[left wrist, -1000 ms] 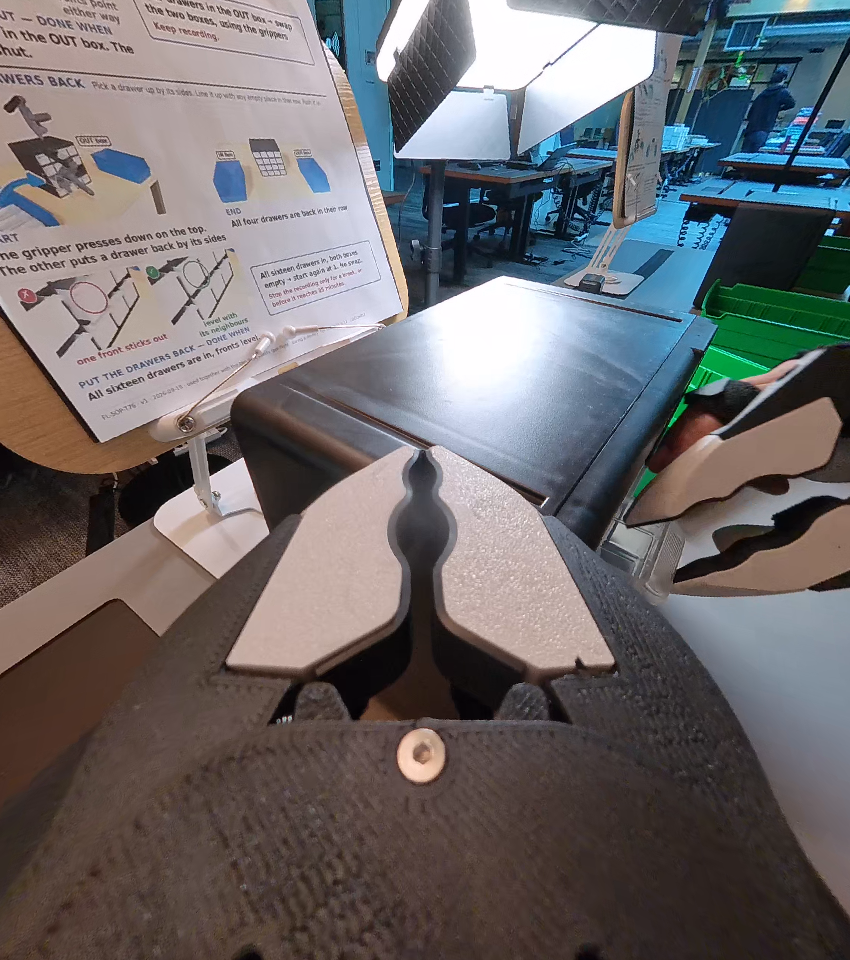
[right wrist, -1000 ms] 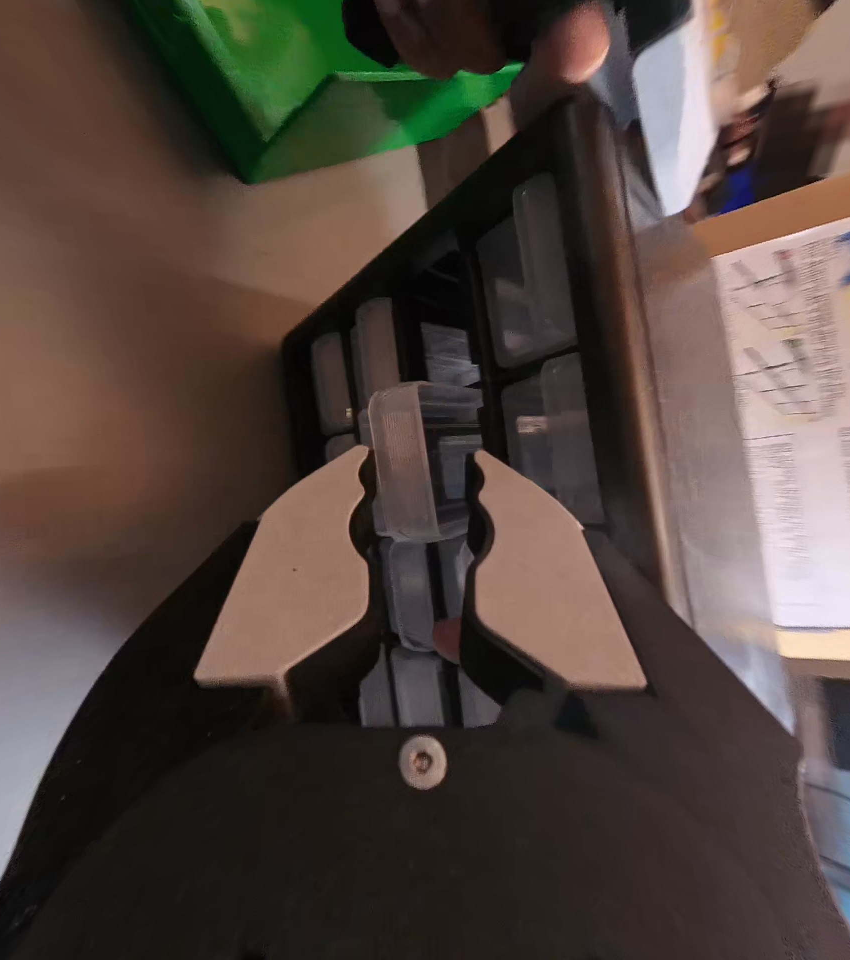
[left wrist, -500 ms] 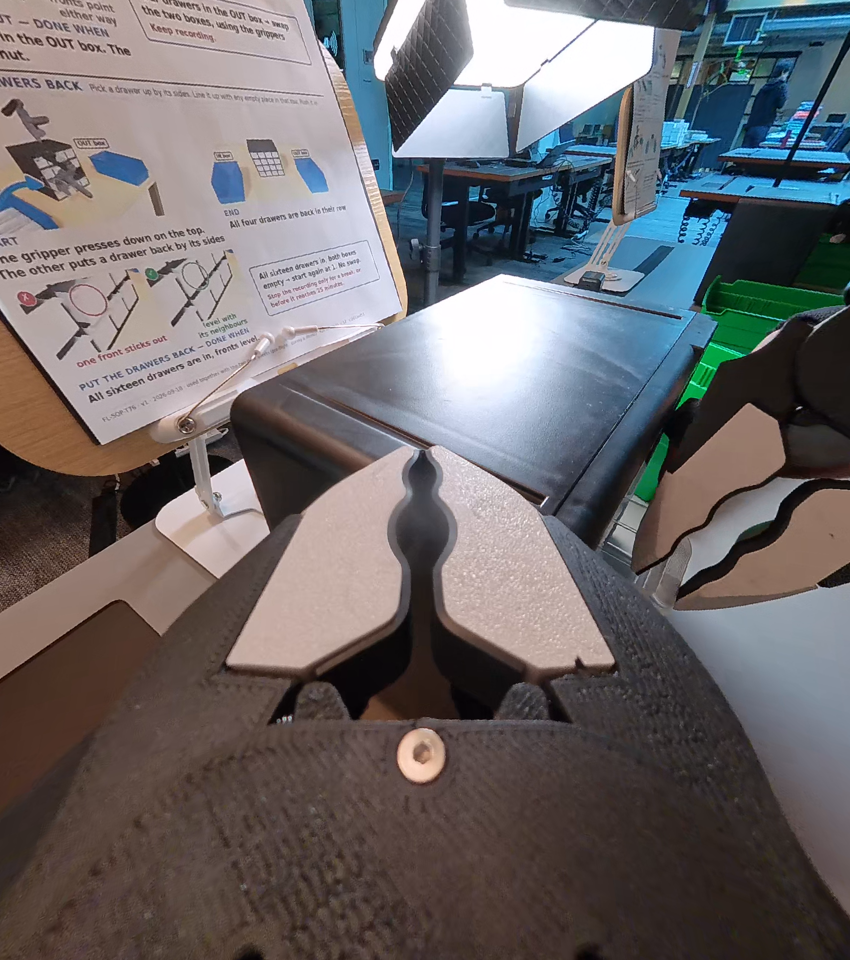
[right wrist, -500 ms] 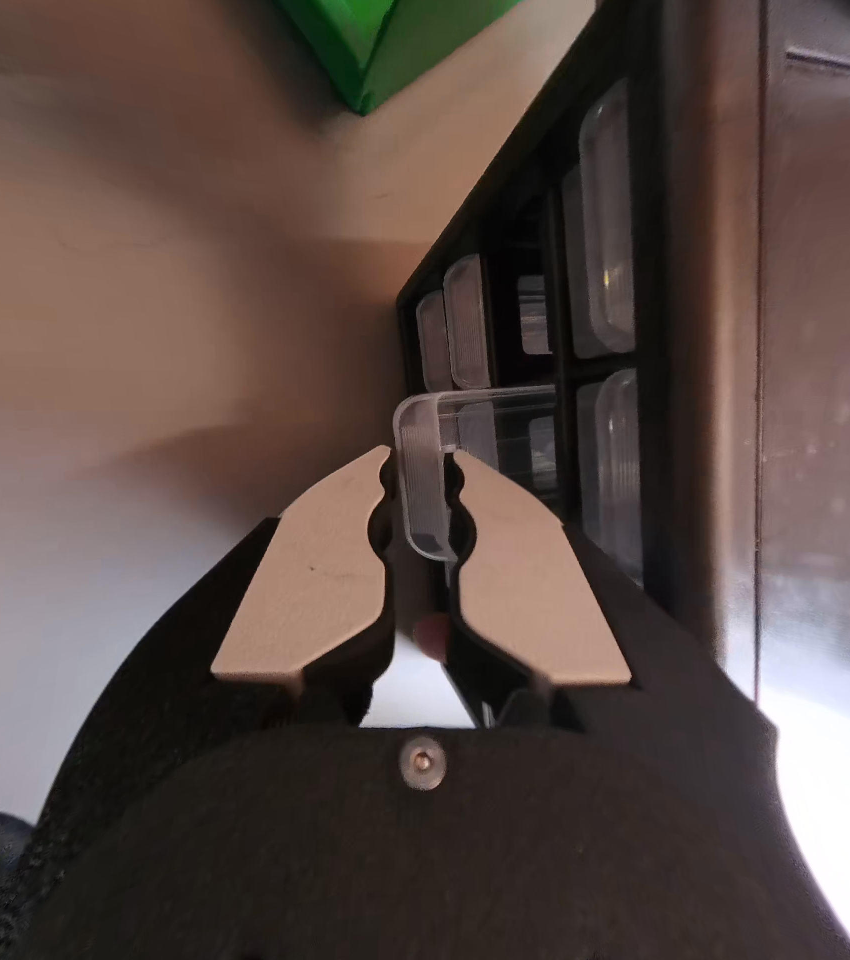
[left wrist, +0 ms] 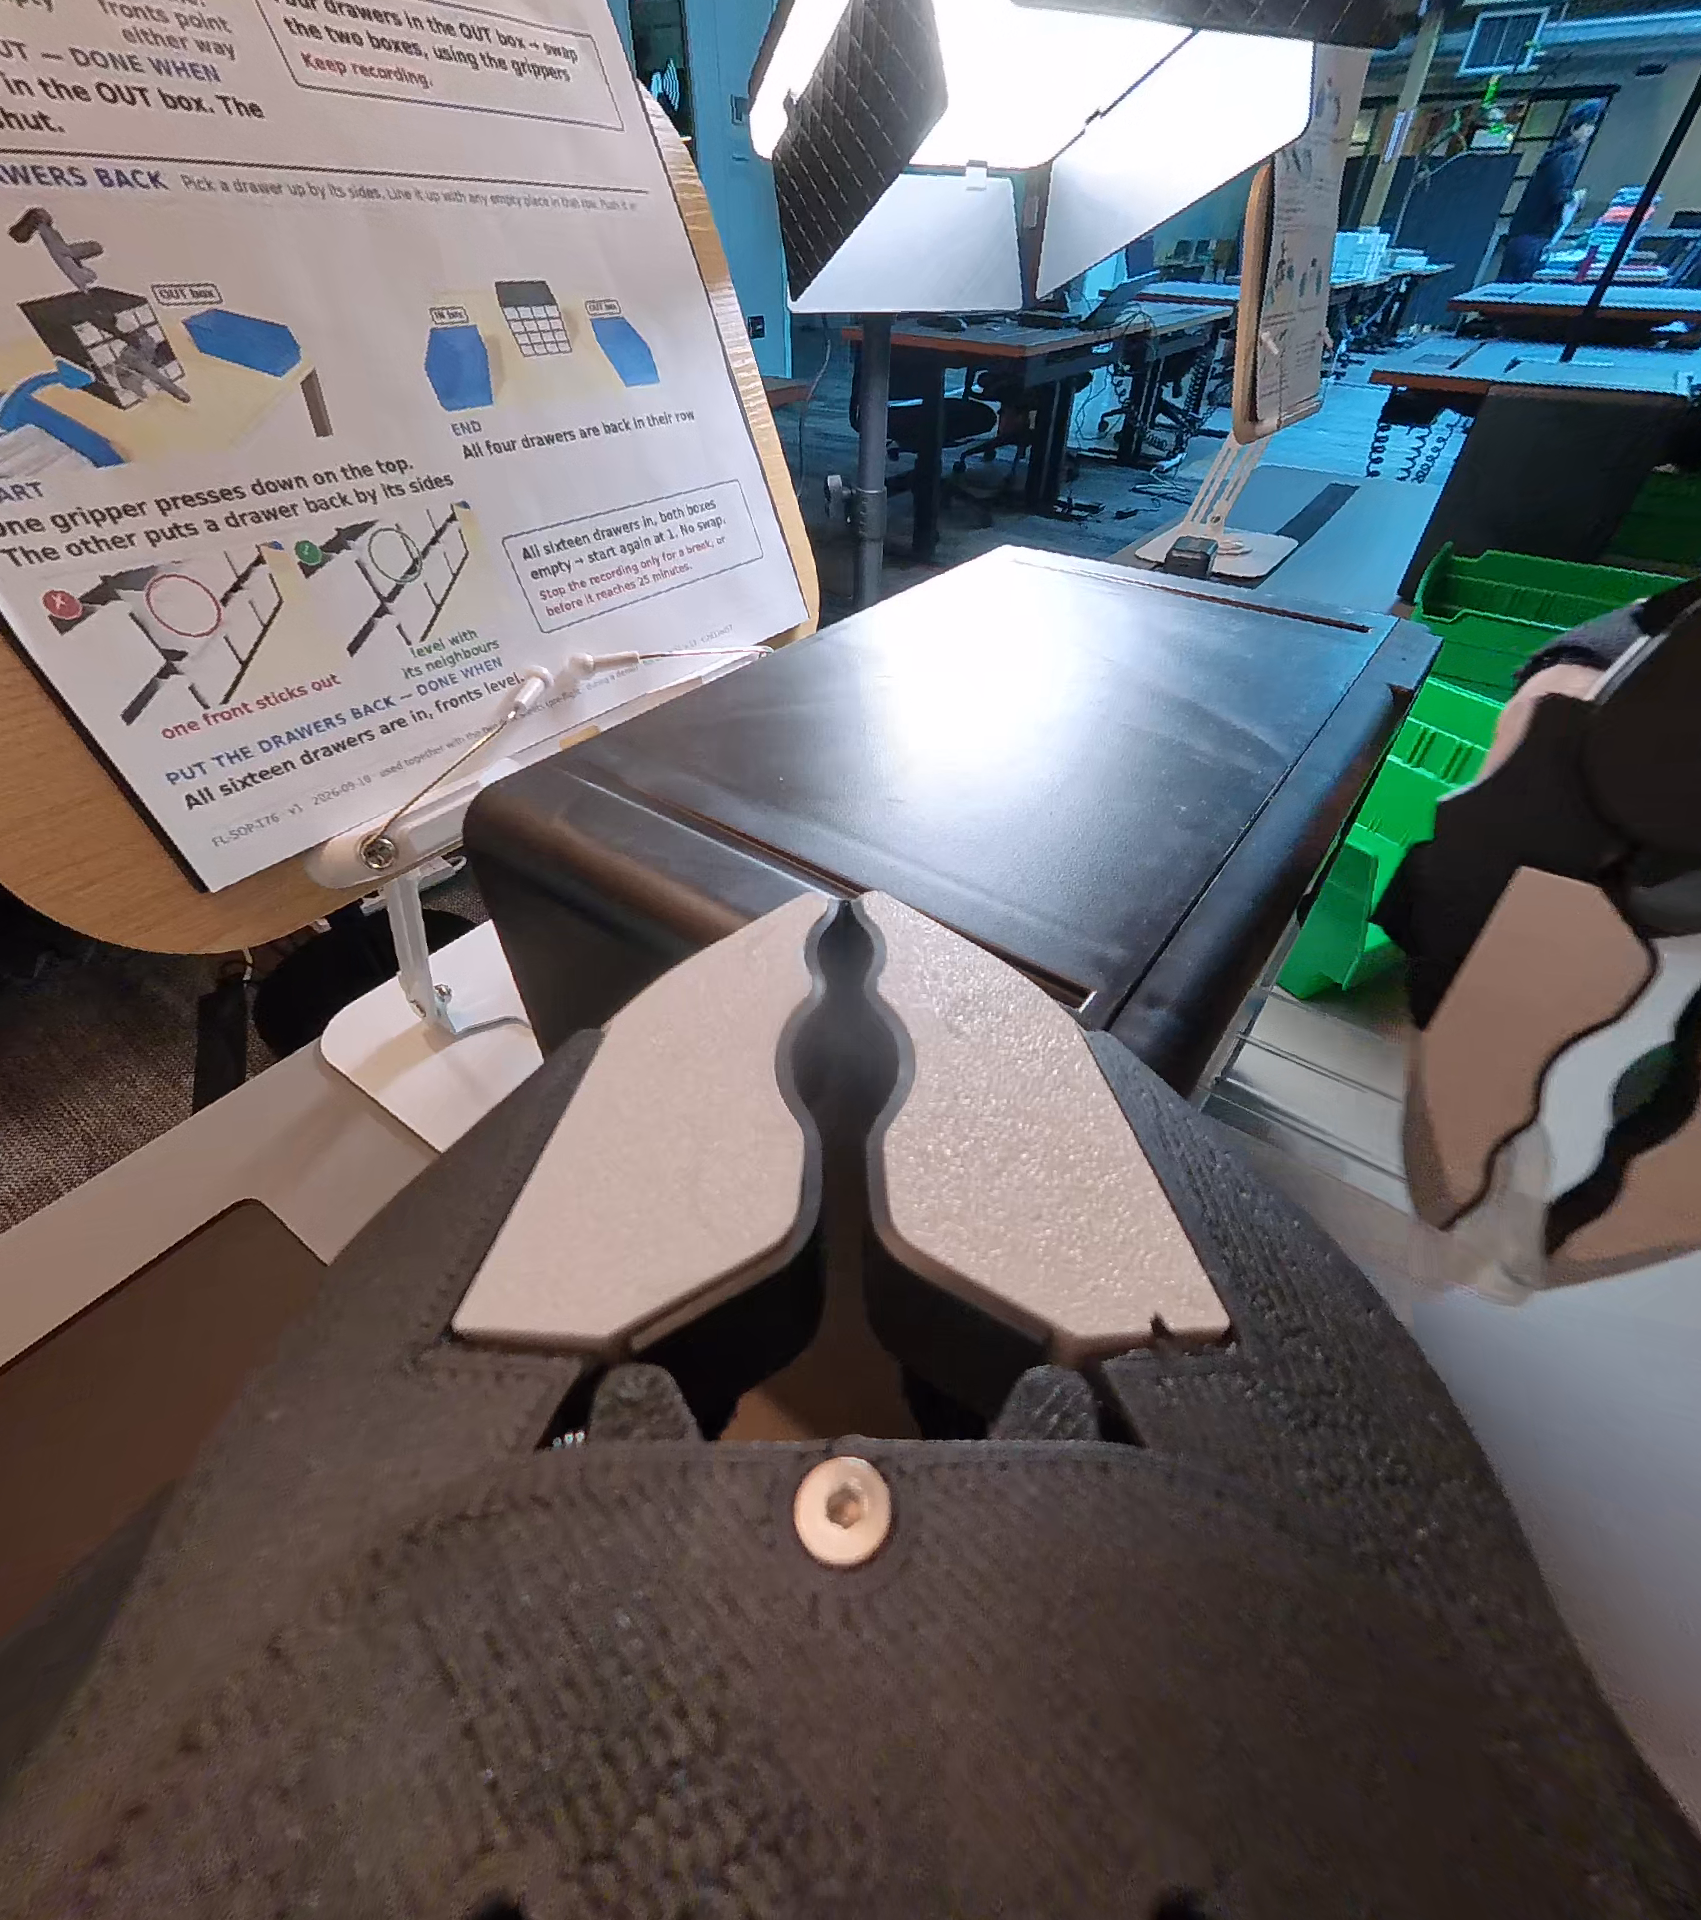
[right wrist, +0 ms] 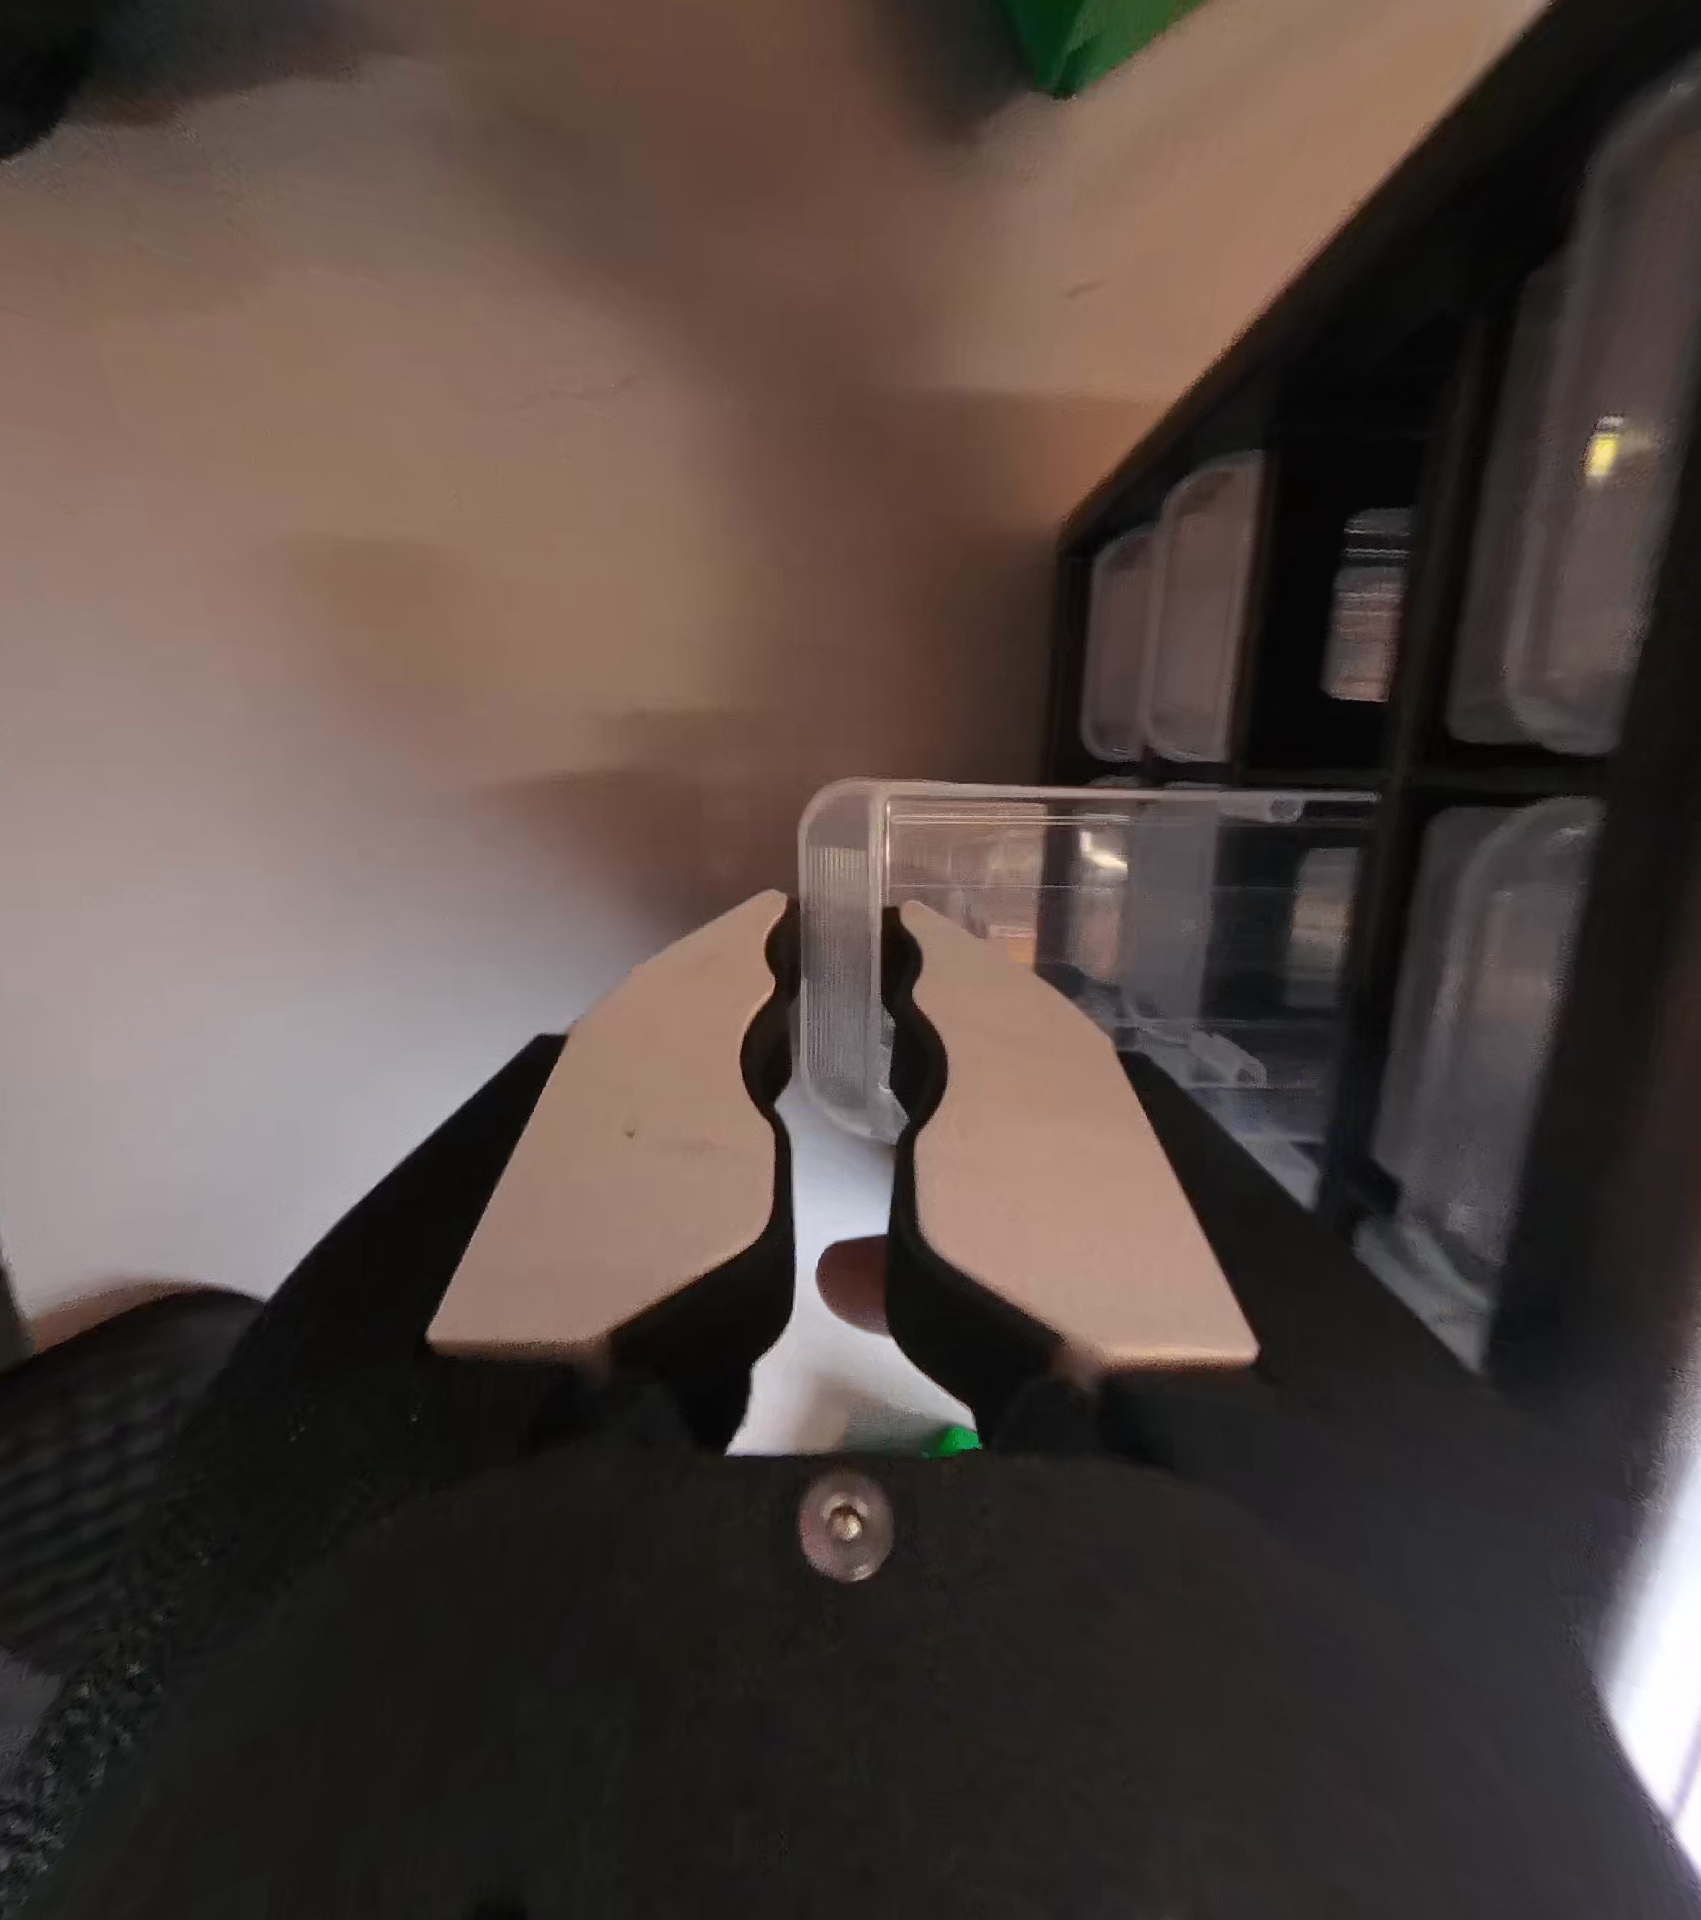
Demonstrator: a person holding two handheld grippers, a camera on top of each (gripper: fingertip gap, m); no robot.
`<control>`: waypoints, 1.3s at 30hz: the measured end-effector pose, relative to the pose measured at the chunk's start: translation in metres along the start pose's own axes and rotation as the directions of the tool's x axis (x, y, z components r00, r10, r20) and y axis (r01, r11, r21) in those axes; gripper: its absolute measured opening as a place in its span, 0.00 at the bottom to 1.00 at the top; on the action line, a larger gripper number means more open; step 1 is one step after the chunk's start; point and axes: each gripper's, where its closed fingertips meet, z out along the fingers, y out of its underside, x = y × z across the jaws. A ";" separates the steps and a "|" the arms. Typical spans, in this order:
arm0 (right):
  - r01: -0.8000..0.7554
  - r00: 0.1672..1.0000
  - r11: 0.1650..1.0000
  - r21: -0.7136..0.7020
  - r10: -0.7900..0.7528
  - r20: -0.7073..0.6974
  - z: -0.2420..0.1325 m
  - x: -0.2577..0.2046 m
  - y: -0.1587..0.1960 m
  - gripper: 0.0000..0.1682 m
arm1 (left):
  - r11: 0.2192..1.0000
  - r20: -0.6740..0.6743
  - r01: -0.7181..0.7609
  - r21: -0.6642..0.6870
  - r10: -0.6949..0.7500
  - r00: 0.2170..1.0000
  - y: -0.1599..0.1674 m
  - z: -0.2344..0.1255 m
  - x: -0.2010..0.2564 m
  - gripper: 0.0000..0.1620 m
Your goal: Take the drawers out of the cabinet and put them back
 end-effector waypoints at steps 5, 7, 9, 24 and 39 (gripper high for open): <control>0.024 0.996 1.000 0.009 -0.025 0.086 -0.009 -0.041 0.008 0.09 | 1.000 -0.008 0.006 0.002 -0.006 1.000 0.000 0.000 0.000 0.00; 0.041 0.995 0.999 0.026 -0.044 0.093 -0.015 -0.059 0.011 0.09 | 1.000 -0.008 0.005 0.003 -0.005 1.000 0.000 0.000 0.000 0.00; 0.046 0.991 0.998 0.049 -0.052 0.125 -0.020 -0.082 0.015 0.08 | 1.000 -0.007 0.004 0.003 -0.004 1.000 0.000 0.000 0.000 0.00; -0.413 0.900 0.867 0.278 0.340 0.274 -0.132 -0.113 0.107 0.08 | 1.000 -0.012 0.018 0.012 -0.018 1.000 0.000 0.000 0.000 0.00; -0.894 0.163 0.215 0.393 0.973 -0.161 -0.041 0.128 0.296 0.08 | 0.999 -0.019 0.025 0.021 -0.024 1.000 0.000 0.000 0.000 0.00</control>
